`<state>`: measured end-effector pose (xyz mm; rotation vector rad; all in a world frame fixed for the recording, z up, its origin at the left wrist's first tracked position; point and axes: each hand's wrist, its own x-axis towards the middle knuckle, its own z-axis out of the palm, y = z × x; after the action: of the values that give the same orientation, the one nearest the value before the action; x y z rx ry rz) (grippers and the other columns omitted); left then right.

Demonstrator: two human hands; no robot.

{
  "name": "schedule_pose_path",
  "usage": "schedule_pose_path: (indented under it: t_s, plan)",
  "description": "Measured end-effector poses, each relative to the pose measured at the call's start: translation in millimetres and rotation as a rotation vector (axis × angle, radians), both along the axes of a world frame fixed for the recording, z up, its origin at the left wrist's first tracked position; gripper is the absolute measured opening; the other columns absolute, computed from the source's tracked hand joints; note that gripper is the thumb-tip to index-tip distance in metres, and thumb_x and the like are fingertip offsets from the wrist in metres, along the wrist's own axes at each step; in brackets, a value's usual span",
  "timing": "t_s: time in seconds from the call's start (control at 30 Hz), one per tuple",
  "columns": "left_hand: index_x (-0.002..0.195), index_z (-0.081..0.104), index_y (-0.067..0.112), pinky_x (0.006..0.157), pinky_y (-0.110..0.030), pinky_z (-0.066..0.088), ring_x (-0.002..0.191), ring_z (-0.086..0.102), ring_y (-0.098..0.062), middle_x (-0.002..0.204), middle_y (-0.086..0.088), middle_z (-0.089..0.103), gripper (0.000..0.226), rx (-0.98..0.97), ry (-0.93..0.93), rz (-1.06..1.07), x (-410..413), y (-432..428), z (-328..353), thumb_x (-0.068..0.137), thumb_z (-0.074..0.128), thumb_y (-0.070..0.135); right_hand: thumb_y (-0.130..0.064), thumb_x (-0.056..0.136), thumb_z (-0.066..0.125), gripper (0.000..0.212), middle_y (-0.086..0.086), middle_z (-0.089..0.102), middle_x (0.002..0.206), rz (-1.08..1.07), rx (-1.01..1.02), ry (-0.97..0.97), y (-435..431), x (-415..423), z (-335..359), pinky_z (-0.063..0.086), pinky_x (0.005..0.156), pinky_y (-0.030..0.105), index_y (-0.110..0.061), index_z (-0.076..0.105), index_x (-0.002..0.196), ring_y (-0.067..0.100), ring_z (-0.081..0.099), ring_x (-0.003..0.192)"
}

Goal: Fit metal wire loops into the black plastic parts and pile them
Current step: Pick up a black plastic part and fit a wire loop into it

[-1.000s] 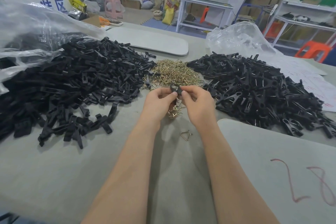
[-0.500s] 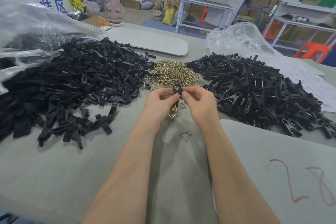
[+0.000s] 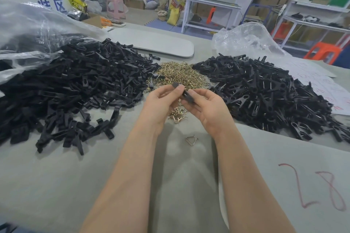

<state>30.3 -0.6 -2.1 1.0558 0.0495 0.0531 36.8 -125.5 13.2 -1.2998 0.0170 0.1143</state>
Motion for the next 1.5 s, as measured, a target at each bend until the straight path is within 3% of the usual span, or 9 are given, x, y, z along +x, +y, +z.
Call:
schedule_pose_path:
  t_s: [0.17,0.33,0.47,0.63,0.73,0.97,1.13,1.3,1.5]
  plan:
    - [0.104,0.059,0.000,0.068,-0.014,0.056,0.077,0.069,-0.009,0.087,-0.007,0.068,0.019,-0.464,0.132,0.165,4,12,3,0.086,0.064,0.004,-0.042,0.079,0.072,0.037,-0.002,0.064,0.090,0.199,-1.213,-0.032,-20,-7,9,0.051,0.074,0.029,-0.014,0.061,0.101,0.013,0.061,0.080]
    - [0.112,0.058,0.000,0.054,-0.008,0.051,0.084,0.063,-0.011,0.101,-0.010,0.062,0.024,-0.628,0.229,0.130,2,12,7,0.089,0.060,0.005,-0.042,0.076,0.073,0.037,-0.003,0.066,0.063,0.552,-1.575,0.056,-14,-20,15,0.046,0.059,0.022,-0.008,0.067,0.090,0.013,0.058,0.059]
    - [0.087,0.061,-0.001,0.072,-0.023,0.056,0.079,0.063,-0.013,0.084,-0.010,0.063,0.005,-0.590,0.258,0.136,1,12,7,0.089,0.060,0.004,-0.030,0.079,0.070,0.023,-0.003,0.060,0.053,0.509,-1.557,-0.015,-3,-18,9,0.046,0.059,0.021,-0.010,0.059,0.080,0.011,0.059,0.055]
    - [0.081,0.061,-0.003,0.067,-0.024,0.059,0.074,0.067,-0.018,0.073,-0.015,0.067,0.005,-0.572,0.306,0.068,0,9,5,0.085,0.063,0.000,-0.022,0.087,0.055,0.020,0.008,0.065,0.074,0.283,-1.540,-0.128,-2,-9,0,0.051,0.074,0.029,-0.007,0.062,0.078,0.025,0.062,0.081]
    - [0.089,0.061,0.004,0.071,-0.022,0.056,0.077,0.061,-0.013,0.084,-0.008,0.064,0.002,-0.488,0.288,0.035,0,6,4,0.087,0.062,0.004,-0.009,0.092,0.053,0.018,0.009,0.071,0.076,0.152,-1.193,-0.050,-14,-5,-2,0.056,0.081,0.037,-0.006,0.065,0.080,0.022,0.070,0.074]
    - [0.113,0.065,0.018,0.076,-0.006,0.045,0.084,0.059,0.000,0.095,0.011,0.064,0.028,0.731,-0.153,0.286,-3,-15,1,0.086,0.068,0.012,-0.015,0.089,0.065,0.006,0.001,0.069,0.077,-0.219,-0.286,-0.116,-29,-2,11,0.053,0.062,0.015,-0.013,0.069,0.086,0.004,0.064,0.068]
    - [0.112,0.066,0.016,0.089,-0.031,0.048,0.093,0.060,-0.015,0.106,0.001,0.064,0.026,0.986,-0.263,0.239,-5,-21,-4,0.087,0.066,0.012,-0.011,0.091,0.061,0.013,0.002,0.068,0.067,-0.226,-0.329,-0.160,-31,-1,10,0.053,0.061,0.014,-0.002,0.069,0.094,0.002,0.062,0.055]
    - [0.106,0.063,0.014,0.087,-0.038,0.048,0.091,0.058,-0.018,0.104,0.002,0.060,0.022,1.097,-0.283,0.249,-4,-20,-6,0.085,0.067,0.009,-0.023,0.087,0.066,0.017,-0.008,0.067,0.063,-0.280,-0.568,-0.236,-34,1,8,0.049,0.069,0.027,-0.024,0.071,0.071,0.006,0.056,0.064]
    - [0.106,0.065,0.012,0.085,-0.038,0.049,0.087,0.053,-0.014,0.102,0.005,0.057,0.022,1.191,-0.353,0.277,-4,-20,-6,0.085,0.067,0.007,-0.027,0.086,0.066,0.022,-0.002,0.067,0.066,-0.225,-0.718,-0.258,-34,-1,9,0.040,0.060,0.021,-0.027,0.067,0.064,0.006,0.052,0.059]
